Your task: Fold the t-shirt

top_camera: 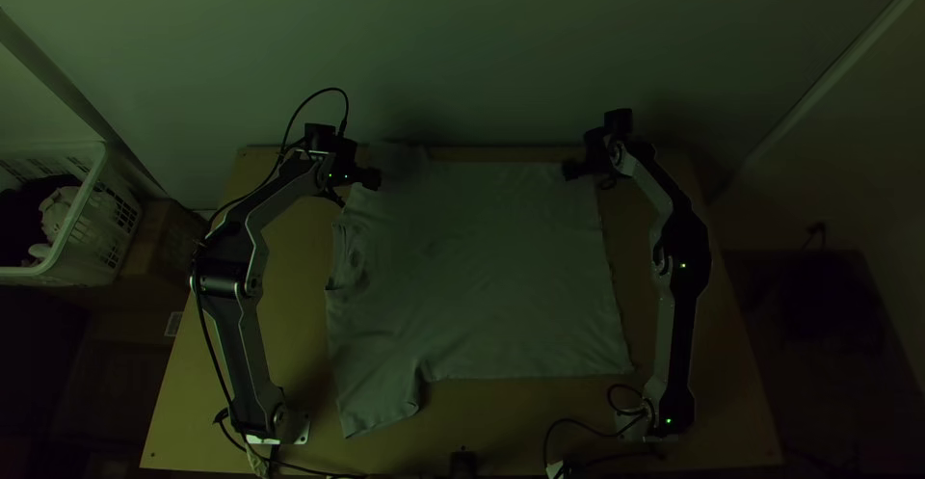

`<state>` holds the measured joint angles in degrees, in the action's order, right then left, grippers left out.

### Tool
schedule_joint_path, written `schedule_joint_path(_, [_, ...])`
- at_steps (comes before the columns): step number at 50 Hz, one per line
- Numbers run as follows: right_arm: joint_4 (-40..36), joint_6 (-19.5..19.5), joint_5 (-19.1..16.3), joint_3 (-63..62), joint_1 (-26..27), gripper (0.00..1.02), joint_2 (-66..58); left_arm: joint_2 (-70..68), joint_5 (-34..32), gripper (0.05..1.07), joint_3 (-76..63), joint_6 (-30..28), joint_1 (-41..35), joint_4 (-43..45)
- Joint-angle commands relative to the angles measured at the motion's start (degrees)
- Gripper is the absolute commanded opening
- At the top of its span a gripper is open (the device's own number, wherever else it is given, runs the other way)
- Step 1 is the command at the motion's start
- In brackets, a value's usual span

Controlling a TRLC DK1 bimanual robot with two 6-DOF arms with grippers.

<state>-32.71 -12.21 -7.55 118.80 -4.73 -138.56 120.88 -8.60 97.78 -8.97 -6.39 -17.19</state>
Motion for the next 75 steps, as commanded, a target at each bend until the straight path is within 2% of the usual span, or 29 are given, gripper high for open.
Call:
schedule_joint_path(1, [-0.8,-0.1,-0.3,2.4,-0.5,0.97,-2.7,1.4,-0.6,1.02,-1.4,0.1,0.5,-0.2])
schedule_joint_path(16, [-1.7,0.0,-0.3,2.5,-0.5,0.95,-3.6,2.0,-0.6,0.97,-1.6,0.6,0.7,0.1])
schedule_joint_path(22, [-2.6,0.2,-0.3,2.4,-0.5,0.86,-3.6,2.2,-0.6,0.91,-1.6,0.6,0.7,0.1])
schedule_joint_path(27, [-2.7,0.4,-0.3,2.0,-0.5,0.86,-3.6,1.9,-0.8,0.75,-2.6,1.1,0.9,1.2])
schedule_joint_path(31, [-2.8,0.6,-0.3,1.9,-0.5,0.86,-3.5,1.5,-2.5,0.58,-3.6,2.1,1.4,3.0])
schedule_joint_path(32, [-2.8,0.5,-0.3,1.9,-0.5,0.83,-3.4,1.5,-2.8,0.53,-3.8,2.2,1.5,3.3])
schedule_joint_path(35, [-2.8,0.2,-0.4,1.9,-0.5,0.64,-3.3,1.4,-4.0,0.43,-4.1,3.0,1.7,3.7])
schedule_joint_path(39, [-2.9,0.1,-0.9,1.8,-0.6,0.59,-3.1,1.4,-4.1,0.38,-4.5,3.1,1.7,4.0])
schedule_joint_path(43, [-2.8,-0.6,-1.1,1.7,-0.8,0.39,-2.9,1.3,-5.9,0.31,-5.1,3.2,2.1,4.6])
schedule_joint_path(50, [-2.8,-1.5,-1.7,1.5,-1.0,0.24,-2.8,1.0,-7.0,0.23,-6.0,3.3,2.5,5.9])
schedule_joint_path(53, [-2.8,-1.5,-1.7,1.2,-1.1,0.22,-2.5,0.8,-7.9,0.17,-6.5,3.7,3.0,7.5])
schedule_joint_path(55, [-2.8,-1.5,-1.7,1.0,-1.2,0.17,-2.3,0.7,-8.6,0.08,-6.6,4.1,3.3,8.5])
schedule_joint_path(63, [-2.8,-1.5,-1.7,0.9,-1.2,0.08,-2.0,-0.1,-10.3,0.08,-8.0,5.6,4.2,11.7])
schedule_joint_path(66, [-2.8,-1.4,-1.7,0.5,-1.2,0.02,-1.5,-0.1,-10.4,0.08,-8.0,5.7,4.2,11.7])
schedule_joint_path(75, [-3.2,-0.9,-1.8,-0.8,-0.8,0.02,1.4,-0.1,-10.3,0.08,-7.7,9.8,5.0,13.2])
